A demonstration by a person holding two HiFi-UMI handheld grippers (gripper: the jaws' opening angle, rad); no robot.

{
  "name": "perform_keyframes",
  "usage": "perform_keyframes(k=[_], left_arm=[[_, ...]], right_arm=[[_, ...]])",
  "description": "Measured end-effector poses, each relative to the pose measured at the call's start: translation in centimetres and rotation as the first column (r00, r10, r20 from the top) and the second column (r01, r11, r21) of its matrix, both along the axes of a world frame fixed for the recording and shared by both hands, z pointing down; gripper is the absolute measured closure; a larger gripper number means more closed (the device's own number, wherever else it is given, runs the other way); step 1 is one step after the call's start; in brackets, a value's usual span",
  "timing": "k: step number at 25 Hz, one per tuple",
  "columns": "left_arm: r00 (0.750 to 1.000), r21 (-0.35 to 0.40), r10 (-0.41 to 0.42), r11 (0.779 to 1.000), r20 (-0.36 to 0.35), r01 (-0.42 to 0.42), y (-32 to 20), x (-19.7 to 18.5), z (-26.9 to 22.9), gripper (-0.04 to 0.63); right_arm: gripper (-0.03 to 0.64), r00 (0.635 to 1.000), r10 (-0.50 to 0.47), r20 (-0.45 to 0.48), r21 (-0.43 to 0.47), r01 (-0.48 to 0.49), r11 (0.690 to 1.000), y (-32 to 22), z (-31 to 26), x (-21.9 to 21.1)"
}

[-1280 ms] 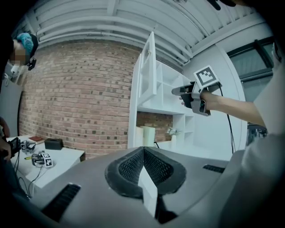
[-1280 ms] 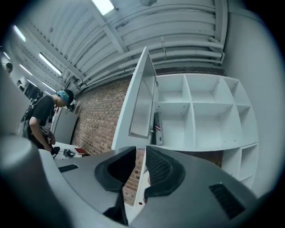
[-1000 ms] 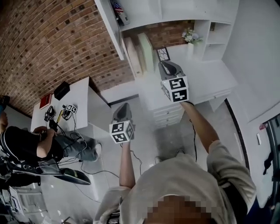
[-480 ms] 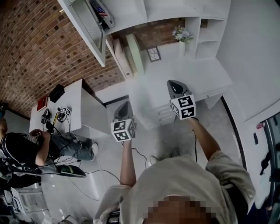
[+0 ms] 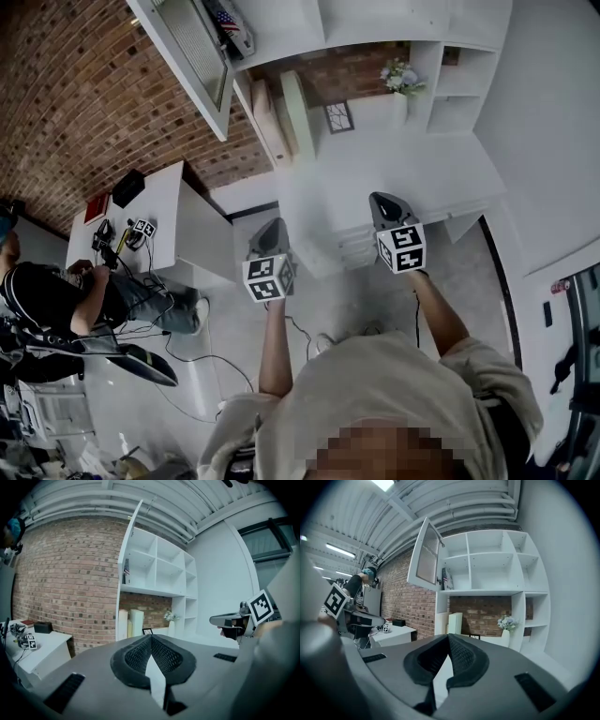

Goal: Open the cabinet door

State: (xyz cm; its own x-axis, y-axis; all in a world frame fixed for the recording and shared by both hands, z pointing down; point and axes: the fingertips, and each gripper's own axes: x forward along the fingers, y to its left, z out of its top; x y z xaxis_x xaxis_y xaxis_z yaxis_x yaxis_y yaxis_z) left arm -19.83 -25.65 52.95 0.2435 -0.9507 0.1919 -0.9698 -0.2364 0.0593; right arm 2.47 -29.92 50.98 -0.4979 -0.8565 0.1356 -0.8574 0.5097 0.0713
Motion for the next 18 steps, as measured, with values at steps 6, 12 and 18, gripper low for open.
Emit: perform_keyframes(k=[6, 12, 18], left_arm=[[1.000, -0.009, -0.009, 1.000, -0.009, 0.009, -0.2, -0.1, 0.6, 0.569], [1.000, -0.018, -0.001, 1.000, -0.008, 0.001, -0.4, -0.3, 0.4, 0.569], [1.000, -0.029, -0.003, 1.000, -0.003, 0.003, -0.6, -0.9, 0.5, 0.569]], right_arm=[[0.603, 1.000, -0.013, -0.006, -0.003, 0.013, 1.000, -0.4, -0.1, -0.4], [0.604, 1.000, -0.015, -0.022, 0.000, 0.015, 1.000, -0.6, 0.0, -1.2], [0.604, 0.999, -0.023, -0.031, 0.001, 0.023, 1.000, -0.8, -0.2, -2.3]])
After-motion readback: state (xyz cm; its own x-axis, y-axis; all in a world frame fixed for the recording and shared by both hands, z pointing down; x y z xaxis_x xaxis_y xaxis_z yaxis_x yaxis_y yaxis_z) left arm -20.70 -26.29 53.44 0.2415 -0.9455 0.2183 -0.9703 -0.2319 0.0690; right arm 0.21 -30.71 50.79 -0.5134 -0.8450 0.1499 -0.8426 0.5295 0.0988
